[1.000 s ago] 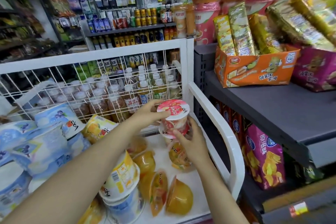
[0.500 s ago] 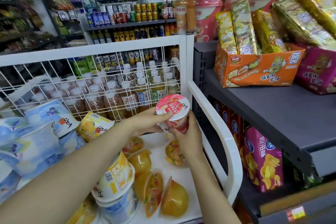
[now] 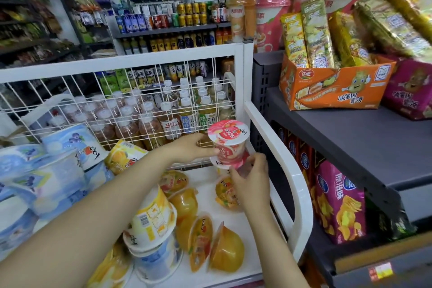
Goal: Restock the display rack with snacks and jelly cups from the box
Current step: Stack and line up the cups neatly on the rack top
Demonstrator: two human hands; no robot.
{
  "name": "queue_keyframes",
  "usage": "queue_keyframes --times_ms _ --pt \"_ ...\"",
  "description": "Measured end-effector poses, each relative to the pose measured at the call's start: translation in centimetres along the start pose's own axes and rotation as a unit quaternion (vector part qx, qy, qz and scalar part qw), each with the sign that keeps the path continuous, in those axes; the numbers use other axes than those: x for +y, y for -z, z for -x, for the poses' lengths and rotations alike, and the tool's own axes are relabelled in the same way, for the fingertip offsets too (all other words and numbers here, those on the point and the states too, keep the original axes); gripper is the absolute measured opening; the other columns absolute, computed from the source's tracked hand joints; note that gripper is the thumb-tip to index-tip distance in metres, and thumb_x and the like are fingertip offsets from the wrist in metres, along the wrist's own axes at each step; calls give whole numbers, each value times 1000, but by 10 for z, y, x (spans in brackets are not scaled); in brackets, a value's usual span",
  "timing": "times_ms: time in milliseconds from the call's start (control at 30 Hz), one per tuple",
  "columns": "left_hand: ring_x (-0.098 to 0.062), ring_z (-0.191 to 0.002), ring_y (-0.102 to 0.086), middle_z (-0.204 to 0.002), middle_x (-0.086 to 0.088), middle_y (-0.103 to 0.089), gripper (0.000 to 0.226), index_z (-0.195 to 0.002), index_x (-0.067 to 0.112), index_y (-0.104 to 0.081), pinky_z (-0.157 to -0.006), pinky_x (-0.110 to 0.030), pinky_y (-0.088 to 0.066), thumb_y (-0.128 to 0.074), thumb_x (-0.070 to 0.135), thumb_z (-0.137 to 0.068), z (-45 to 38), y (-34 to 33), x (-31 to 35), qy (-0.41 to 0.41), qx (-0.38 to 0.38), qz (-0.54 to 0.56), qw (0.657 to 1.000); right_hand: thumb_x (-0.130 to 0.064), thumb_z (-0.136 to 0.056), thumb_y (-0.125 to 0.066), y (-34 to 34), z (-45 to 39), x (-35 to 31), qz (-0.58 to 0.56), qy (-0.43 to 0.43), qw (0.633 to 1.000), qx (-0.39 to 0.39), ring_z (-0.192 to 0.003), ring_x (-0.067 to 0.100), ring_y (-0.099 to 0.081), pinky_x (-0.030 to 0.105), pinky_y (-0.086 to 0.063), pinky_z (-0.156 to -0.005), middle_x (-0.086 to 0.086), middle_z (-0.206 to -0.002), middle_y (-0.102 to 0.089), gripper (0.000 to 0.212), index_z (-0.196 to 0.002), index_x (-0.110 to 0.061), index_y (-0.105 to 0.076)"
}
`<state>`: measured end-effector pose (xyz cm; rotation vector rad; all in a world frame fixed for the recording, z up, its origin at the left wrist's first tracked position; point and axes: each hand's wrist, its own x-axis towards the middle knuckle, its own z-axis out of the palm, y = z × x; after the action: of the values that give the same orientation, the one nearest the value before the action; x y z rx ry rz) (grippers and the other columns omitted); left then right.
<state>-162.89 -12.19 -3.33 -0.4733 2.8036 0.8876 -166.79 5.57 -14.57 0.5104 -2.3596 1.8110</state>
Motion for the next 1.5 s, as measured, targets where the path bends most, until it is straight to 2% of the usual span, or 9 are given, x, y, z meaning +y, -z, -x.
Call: queue_keyframes --times_ms 133,233,400,533,733,833,1100,1300,1500 --pt "-9 -97 -60 -118 8 -62 51 -132 28 -55 -74 -25 -49 -59 56 -90 27 20 4 -49 46 -9 998 -36 -75 -79 1 12 4 56 17 991 -119 -91 1 -58 15 -46 -69 -10 -100 -56 35 -96 -25 -54" --pt "-6 -89 -63 -108 5 -67 38 -121 30 -62 -77 -28 -53 -61 54 -90 48 19 -5 -66 103 -7 992 -48 -64 -80 -3 16 9 105 35 980 -167 -109 14 -54 33 -51 -86 -10 -115 -56 46 -100 -26 -61" --pt "-13 -94 -61 -102 8 -66 31 -111 31 -69 -82 -37 -54 -60 53 -91 72 10 -28 -47 177 -88 979 -32 -74 -84 -3 17 13 166 68 964 -194 -128 17 -39 17 -28 -97 -2 -126 -56 35 -103 -17 -72" --pt "-5 -88 -60 -95 13 -67 25 -108 31 -71 -74 -32 -51 -59 48 -94 87 8 -41 -57 218 -49 973 -26 -75 -83 1 20 11 172 81 961 -202 -130 21 -39 22 -30 -102 1 -128 -55 31 -102 -16 -71" --pt "-6 -92 -62 -103 10 -69 25 -110 30 -71 -72 -23 -47 -57 46 -96 111 -1 -44 -90 221 -19 971 -30 -78 -80 15 47 -4 163 46 967 -190 -126 17 -47 36 -43 -105 -4 -126 -58 30 -106 -24 -70" --pt "-7 -93 -63 -102 12 -69 25 -109 32 -71 -80 -35 -54 -56 47 -96 126 -2 -44 -100 220 -7 970 -31 -84 -75 24 60 -31 117 38 979 -161 -105 3 -59 31 -51 -94 -16 -113 -61 32 -115 -25 -70" --pt "-10 -116 -55 -123 10 -63 48 -120 32 -66 -99 -38 -45 -49 63 -89 159 -14 -74 -134 228 40 964 -33 -80 -81 -9 107 -106 59 99 958 -263 -115 -5 -50 1 -35 -89 -20 -122 -56 57 -132 -24 -58" --pt "-14 -135 -40 -144 4 -45 45 -138 27 -53 -105 -30 -32 -59 41 -96 179 -22 -93 -150 248 66 955 -43 -72 -84 -46 128 -106 17 59 967 -246 -115 6 -59 32 -52 -97 -13 -124 -61 76 -137 -22 -50" --pt "-18 -136 -40 -149 0 -42 56 -145 29 -44 -107 -33 -34 -64 31 -92 183 -17 -91 -108 245 58 962 -23 -78 -84 -50 121 -110 -15 40 971 -237 -109 10 -61 32 -56 -90 -16 -114 -63 60 -130 -23 -56"
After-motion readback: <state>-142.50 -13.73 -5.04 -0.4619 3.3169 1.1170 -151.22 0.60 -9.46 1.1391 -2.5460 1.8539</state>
